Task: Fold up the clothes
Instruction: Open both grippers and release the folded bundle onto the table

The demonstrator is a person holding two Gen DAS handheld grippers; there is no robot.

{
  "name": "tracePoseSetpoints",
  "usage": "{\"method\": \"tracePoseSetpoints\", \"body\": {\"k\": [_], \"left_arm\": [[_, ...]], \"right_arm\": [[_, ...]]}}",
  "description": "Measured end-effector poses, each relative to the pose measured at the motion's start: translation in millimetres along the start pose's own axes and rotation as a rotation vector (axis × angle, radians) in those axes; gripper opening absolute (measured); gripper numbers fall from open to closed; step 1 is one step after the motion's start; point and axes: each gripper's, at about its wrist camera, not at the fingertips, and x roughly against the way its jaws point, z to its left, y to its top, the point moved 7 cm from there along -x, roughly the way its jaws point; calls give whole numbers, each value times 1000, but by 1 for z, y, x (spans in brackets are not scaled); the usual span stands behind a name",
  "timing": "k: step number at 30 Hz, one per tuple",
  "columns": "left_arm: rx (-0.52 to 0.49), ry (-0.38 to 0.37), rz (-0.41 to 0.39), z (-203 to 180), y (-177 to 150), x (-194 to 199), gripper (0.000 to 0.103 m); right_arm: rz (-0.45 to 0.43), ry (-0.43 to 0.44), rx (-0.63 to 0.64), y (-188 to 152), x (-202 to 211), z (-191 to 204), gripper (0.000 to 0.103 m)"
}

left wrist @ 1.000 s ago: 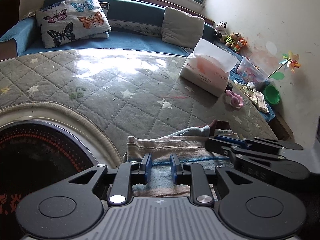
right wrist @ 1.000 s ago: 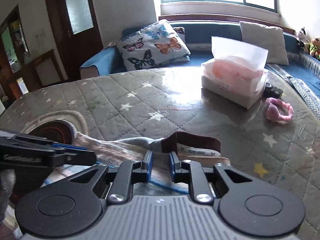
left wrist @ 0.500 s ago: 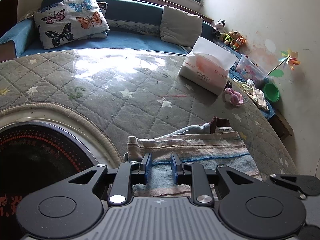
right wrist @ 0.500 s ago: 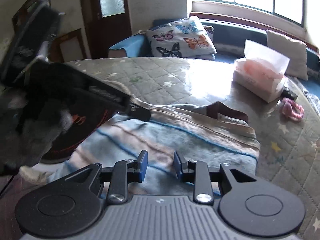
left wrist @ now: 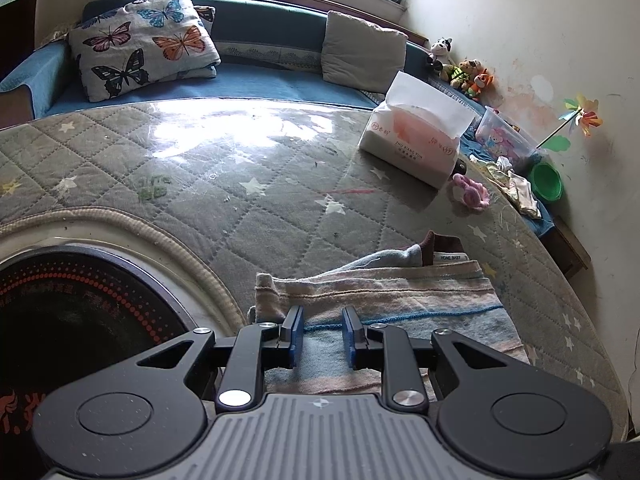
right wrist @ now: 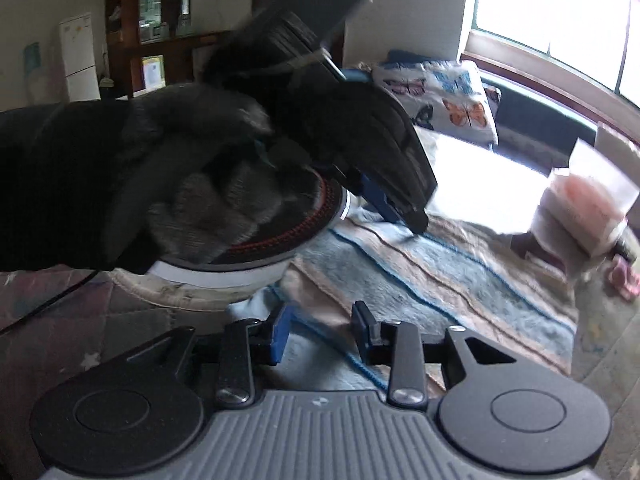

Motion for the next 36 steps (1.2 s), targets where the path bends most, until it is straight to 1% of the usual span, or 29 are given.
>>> {"method": "tracePoseSetpoints", "body": {"k": [2, 5, 7, 9, 11, 13, 16, 18, 20, 22, 23, 27, 29, 30, 31, 34, 36], "left_arm": [[-3, 5, -3, -1, 0, 0, 24], [-6, 15, -9, -2, 0, 1, 24], [-8, 22, -14, -2, -1, 5, 24], [-13, 24, -28, -4, -3, 12, 31], [-30, 27, -45, -8, -6, 20, 34], [-55, 31, -64, -13, -10, 29, 35], [-74, 30, -69, -17, -21, 39, 36], [-80, 49, -66, -17, -29, 42, 38], [-87, 66, -65, -17, -35, 45, 39], [-95, 80, -62, -19, -40, 48, 42], [-98, 87, -61, -19, -42, 49, 43], [-117, 104, -60, -24, -51, 56, 47], [-128, 114, -61, -26, -55, 59, 49], [-131, 118, -60, -26, -58, 61, 50], [-133, 122, -58, -26, -60, 62, 50], [-136, 136, -52, -26, -67, 65, 50], [-139, 145, -48, -26, -71, 67, 54]], "right_arm": [[-3, 16, 8, -1, 4, 7, 34], [20, 19, 6, -8, 1, 12, 34], [10, 20, -5, -8, 6, 12, 35], [-8, 22, -21, -8, 16, 11, 36], [-22, 7, -41, -9, 26, 7, 38], [-22, -10, -67, -12, 30, 0, 48], [-2, -22, -94, -23, 32, -5, 49], [5, -22, -107, -29, 36, -5, 50], [11, -22, -120, -36, 40, -6, 54], [-4, -29, -151, -39, 49, -9, 61], [-10, -36, -169, -41, 53, -11, 63], [-1, -79, -236, -53, 60, -21, 64], [-8, -84, -269, -58, 66, -25, 68], [-13, -87, -284, -61, 68, -27, 72], [-14, -89, -301, -63, 70, -30, 74], [-2, -90, -347, -72, 70, -36, 74], [1, -86, -356, -74, 73, -36, 77]]}}
